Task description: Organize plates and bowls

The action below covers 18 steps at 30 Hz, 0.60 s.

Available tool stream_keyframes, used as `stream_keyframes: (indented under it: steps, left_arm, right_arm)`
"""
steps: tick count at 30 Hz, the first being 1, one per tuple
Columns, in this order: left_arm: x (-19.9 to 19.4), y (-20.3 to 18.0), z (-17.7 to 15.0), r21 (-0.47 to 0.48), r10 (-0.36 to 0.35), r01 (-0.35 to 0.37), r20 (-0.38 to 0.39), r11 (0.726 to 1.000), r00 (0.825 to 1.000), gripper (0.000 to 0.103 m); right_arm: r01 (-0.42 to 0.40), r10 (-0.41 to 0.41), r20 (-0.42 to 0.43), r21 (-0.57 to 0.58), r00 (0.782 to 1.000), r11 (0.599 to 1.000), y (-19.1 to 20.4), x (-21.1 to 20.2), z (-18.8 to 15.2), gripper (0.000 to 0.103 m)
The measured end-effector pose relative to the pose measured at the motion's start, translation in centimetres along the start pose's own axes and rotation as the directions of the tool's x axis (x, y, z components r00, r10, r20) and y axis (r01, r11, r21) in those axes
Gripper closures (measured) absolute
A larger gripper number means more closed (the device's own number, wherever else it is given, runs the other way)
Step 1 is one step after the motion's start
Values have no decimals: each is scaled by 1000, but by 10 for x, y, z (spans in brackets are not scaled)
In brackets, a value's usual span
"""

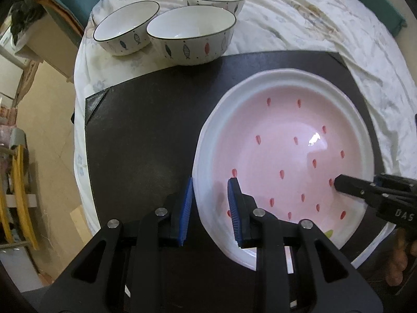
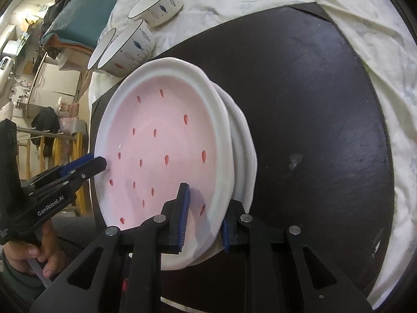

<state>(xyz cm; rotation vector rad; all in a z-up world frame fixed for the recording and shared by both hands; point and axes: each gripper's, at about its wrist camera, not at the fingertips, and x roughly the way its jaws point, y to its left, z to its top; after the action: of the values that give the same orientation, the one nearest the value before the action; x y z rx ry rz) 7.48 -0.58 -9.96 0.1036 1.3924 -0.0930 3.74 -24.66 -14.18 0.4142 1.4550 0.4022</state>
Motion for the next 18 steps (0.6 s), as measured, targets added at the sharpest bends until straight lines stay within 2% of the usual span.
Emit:
stream_keyframes:
  steps: [3,4,8,14,15,18]
  left_arm:
    - [7,-3,-1,12,18,-18,-30,1000,999,79]
    - [12,-2,-2,9,11,-11,-51,1000,999,76]
    - [15,-4,-3,19,1,0,-51,1000,999,75]
    - [20,2,-4,-2,-71,71,-81,997,994,73]
    - [21,2,-5,-4,-70,70,-84,998,994,69]
    - [21,2,-6,8,-67,68,-87,998,994,69]
  right_arm:
    - [3,-3,-1,-5,1000,1000,0,0,0,80]
    - [2,-2,-3,-5,1000,1000,0,-1,-1,80]
    - [6,-6,-8,-10,1000,1000,2,-1,-1,80]
    - [15,-16,-16,-7,1000,1000,3,-1,2,80]
    - [18,-18,-16,-2,1000,1000,2,-3,2,80]
    - [-10,11,-16,36,1000,999,-5,-8,3,80]
